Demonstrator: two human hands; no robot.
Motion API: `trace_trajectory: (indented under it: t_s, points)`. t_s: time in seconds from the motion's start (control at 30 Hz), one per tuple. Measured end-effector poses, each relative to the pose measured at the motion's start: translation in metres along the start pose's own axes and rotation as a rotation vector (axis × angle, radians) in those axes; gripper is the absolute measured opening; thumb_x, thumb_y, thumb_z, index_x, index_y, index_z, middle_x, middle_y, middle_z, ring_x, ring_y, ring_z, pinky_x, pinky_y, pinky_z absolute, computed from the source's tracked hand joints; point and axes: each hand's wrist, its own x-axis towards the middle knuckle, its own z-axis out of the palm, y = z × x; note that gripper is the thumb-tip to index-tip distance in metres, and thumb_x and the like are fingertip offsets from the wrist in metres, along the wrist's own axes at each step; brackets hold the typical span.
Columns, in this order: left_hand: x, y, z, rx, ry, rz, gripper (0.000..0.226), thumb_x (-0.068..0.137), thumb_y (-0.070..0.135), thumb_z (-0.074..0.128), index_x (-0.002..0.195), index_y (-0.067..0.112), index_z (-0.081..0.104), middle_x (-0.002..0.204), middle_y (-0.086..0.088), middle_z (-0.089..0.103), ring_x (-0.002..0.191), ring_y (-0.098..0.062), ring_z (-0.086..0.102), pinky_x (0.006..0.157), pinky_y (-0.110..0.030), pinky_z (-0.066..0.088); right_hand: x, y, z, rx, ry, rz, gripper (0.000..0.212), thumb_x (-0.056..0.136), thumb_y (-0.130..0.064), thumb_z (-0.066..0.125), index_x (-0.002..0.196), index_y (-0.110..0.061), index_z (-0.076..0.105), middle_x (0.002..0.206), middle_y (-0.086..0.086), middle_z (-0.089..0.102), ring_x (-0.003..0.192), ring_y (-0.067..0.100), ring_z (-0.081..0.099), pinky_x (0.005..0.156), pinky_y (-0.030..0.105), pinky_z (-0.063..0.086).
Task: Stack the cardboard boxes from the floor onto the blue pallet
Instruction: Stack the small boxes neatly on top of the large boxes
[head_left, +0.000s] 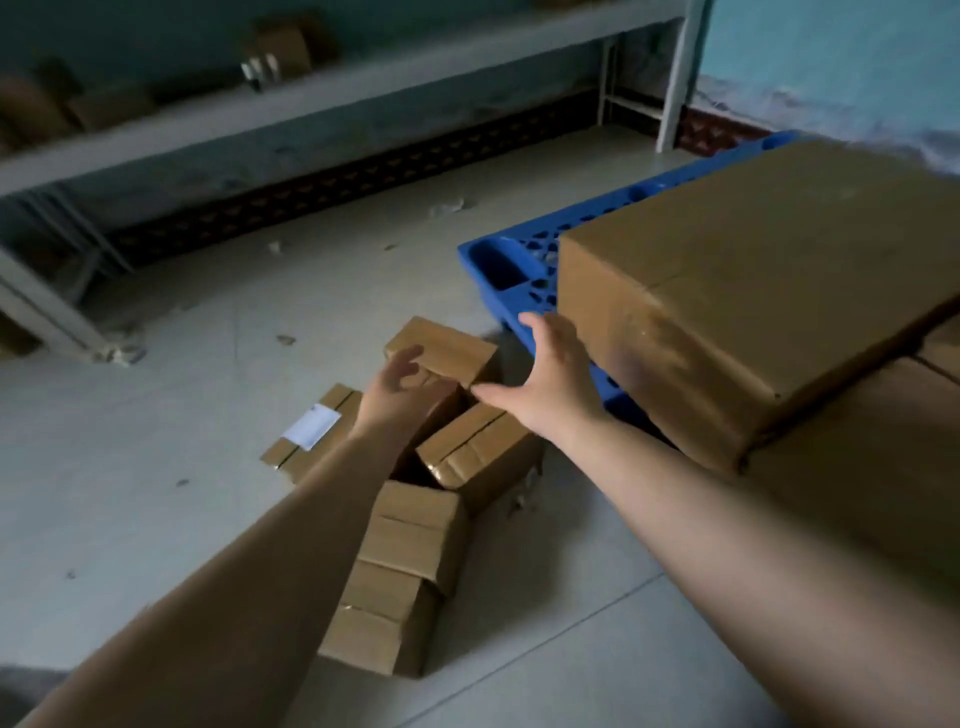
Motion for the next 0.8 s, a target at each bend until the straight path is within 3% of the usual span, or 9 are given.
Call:
trace_trajectory:
  t_s: [0.17,0.3,0.4,0.5,0.6,0.67,0.8]
  points:
    - [-0.007,-0.119,-0.062,0.063,0.065,-0.209,0.062,0.075,0.017,0.073,0.131,0.022,0.047,0.136,-0.008,0.048,0.117,-0.022,0.048,0.087,-0.028,0.037,-0.026,0.021,0.109,-0.133,-0.432,0.23,0.095,0.068,-0.039,0.076,0.143,-0.025,0.02,0.15,0.005,0.023,0.136,0.028,0.025,0.103,0.043,0.035]
    - [-0.011,-0.178,-0.077,0.099,0.084,-0.364,0.068,0.076,0.022,0.071,0.137,0.023,0.04,0.14,-0.009,0.042,0.116,-0.022,0.047,0.077,-0.023,0.039,-0.042,0.04,0.16,-0.378,-0.626,0.213,0.102,0.065,-0.039,0.079,0.144,-0.027,0.016,0.152,0.004,0.019,0.137,0.032,0.024,0.103,0.049,0.035]
    - [-0.008,-0.201,-0.076,0.104,0.093,-0.439,0.071,0.077,0.023,0.068,0.139,0.026,0.033,0.136,-0.01,0.043,0.109,-0.024,0.052,0.06,-0.019,0.043,-0.048,0.046,0.185,-0.5,-0.685,0.152,0.11,0.063,-0.039,0.08,0.145,-0.03,0.008,0.155,0.0,0.01,0.14,0.03,0.014,0.103,0.053,0.032]
    - [0.001,-0.212,-0.075,0.079,0.121,-0.496,0.072,0.075,0.021,0.063,0.138,0.027,0.03,0.13,-0.012,0.043,0.104,-0.033,0.055,0.067,-0.033,0.051,-0.052,0.046,0.203,-0.67,-0.763,0.057,0.118,0.061,-0.042,0.08,0.145,-0.031,-0.002,0.157,-0.001,-0.006,0.142,0.032,-0.002,0.104,0.06,0.025]
    - [0.008,-0.218,-0.078,0.022,0.136,-0.53,0.08,0.075,0.024,0.064,0.142,0.028,0.021,0.137,-0.01,0.038,0.099,-0.028,0.056,0.069,-0.035,0.053,-0.053,0.045,0.215,-0.773,-0.772,0.002,0.123,0.063,-0.039,0.08,0.145,-0.026,-0.011,0.156,0.008,-0.007,0.142,0.034,-0.003,0.106,0.053,0.027]
    - [0.009,-0.22,-0.079,-0.027,0.145,-0.522,0.083,0.077,0.024,0.064,0.145,0.025,0.017,0.135,-0.009,0.044,0.085,-0.019,0.056,0.063,-0.031,0.052,-0.056,0.045,0.218,-0.794,-0.74,-0.007,0.121,0.066,-0.034,0.079,0.144,-0.025,-0.012,0.155,0.012,-0.004,0.141,0.035,0.0,0.104,0.046,0.032]
    - [0.007,-0.219,-0.084,-0.105,0.235,-0.472,0.073,0.078,0.022,0.064,0.142,0.022,0.028,0.137,-0.008,0.045,0.106,-0.026,0.053,0.089,-0.039,0.05,-0.057,0.043,0.209,-0.656,-0.702,0.033,0.115,0.068,-0.03,0.077,0.144,-0.029,-0.009,0.154,0.01,-0.002,0.14,0.034,0.0,0.105,0.047,0.03]
